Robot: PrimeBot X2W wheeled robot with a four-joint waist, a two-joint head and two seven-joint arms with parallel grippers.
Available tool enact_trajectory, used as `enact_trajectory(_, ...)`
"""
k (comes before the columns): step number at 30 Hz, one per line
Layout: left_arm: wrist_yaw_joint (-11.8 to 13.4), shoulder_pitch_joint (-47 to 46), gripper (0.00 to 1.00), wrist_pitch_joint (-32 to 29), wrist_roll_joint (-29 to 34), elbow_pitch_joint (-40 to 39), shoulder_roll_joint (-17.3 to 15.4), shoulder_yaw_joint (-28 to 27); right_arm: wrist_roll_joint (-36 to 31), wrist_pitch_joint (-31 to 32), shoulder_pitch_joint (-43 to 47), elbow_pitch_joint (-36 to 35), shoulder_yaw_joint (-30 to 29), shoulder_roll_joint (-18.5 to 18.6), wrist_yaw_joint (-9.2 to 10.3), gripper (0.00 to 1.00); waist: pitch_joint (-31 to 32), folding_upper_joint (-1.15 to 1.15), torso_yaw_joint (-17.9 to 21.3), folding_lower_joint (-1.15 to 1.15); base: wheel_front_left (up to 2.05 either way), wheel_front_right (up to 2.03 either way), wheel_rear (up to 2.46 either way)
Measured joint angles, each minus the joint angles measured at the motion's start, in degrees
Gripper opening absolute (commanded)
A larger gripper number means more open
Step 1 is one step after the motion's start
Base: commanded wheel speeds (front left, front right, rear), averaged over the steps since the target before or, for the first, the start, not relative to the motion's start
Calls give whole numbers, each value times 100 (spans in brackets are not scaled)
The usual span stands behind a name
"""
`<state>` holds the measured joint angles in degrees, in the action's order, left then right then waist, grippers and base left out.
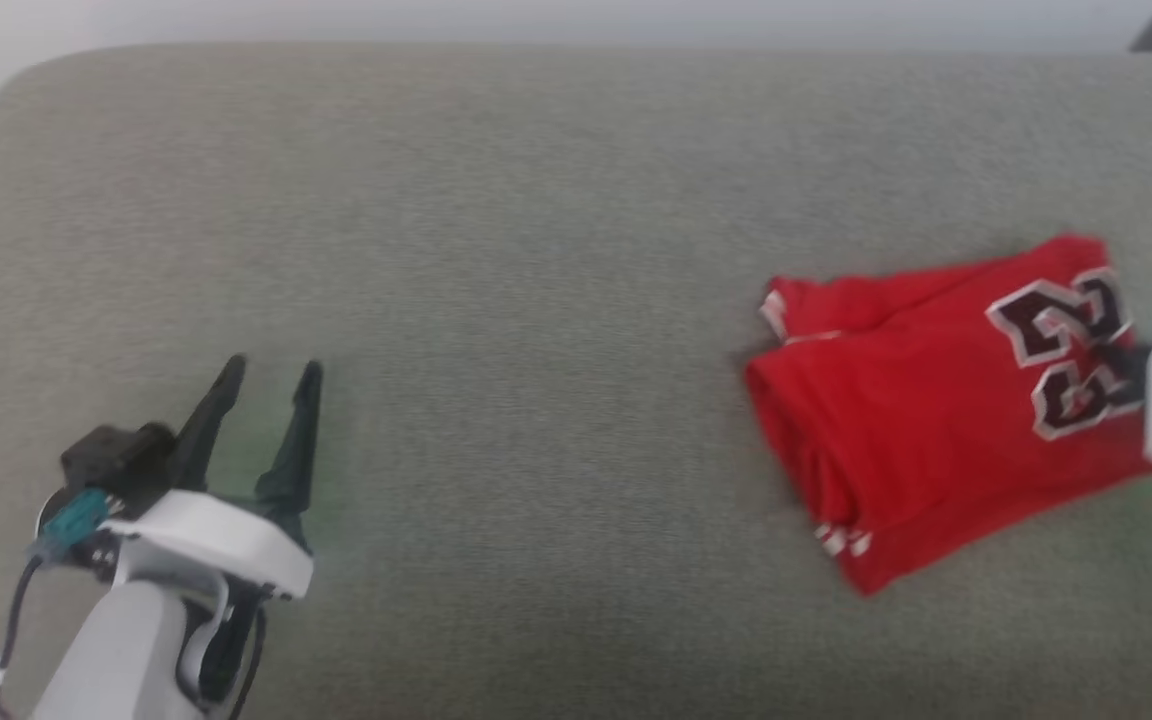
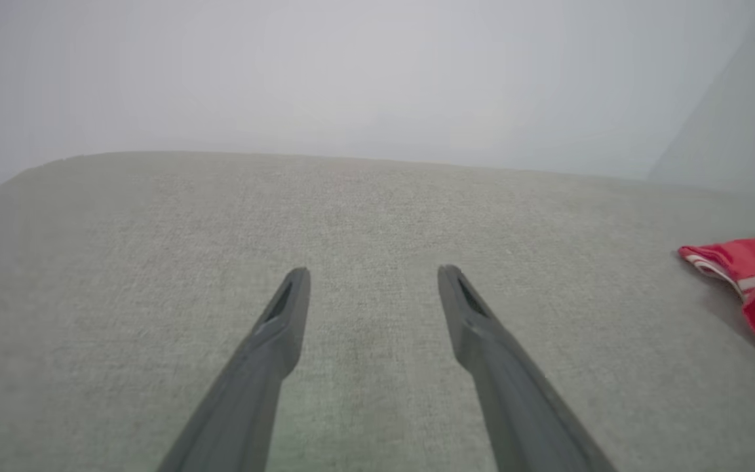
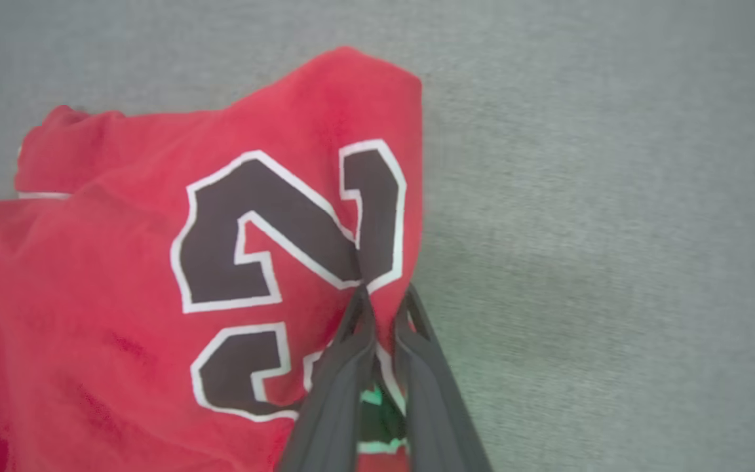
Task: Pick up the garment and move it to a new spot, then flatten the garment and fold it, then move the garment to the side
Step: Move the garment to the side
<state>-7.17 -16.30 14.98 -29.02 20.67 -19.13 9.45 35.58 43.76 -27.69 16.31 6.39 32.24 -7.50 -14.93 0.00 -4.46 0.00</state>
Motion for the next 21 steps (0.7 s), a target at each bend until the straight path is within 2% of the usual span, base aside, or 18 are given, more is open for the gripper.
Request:
enact_trajectory(7, -16, -525, 100, 0, 80, -40, -48, 363, -330, -423, -696, 404, -10, 248, 0, 0, -229, 0, 442, 0, 0, 0, 0)
enact_trajectory(21, -18, -1555, 100, -219, 34, -250, -419, 1155, -1049, -1808, -2124, 1969, 131, 311, 0, 0, -865, 0, 1512, 0, 0, 0, 0)
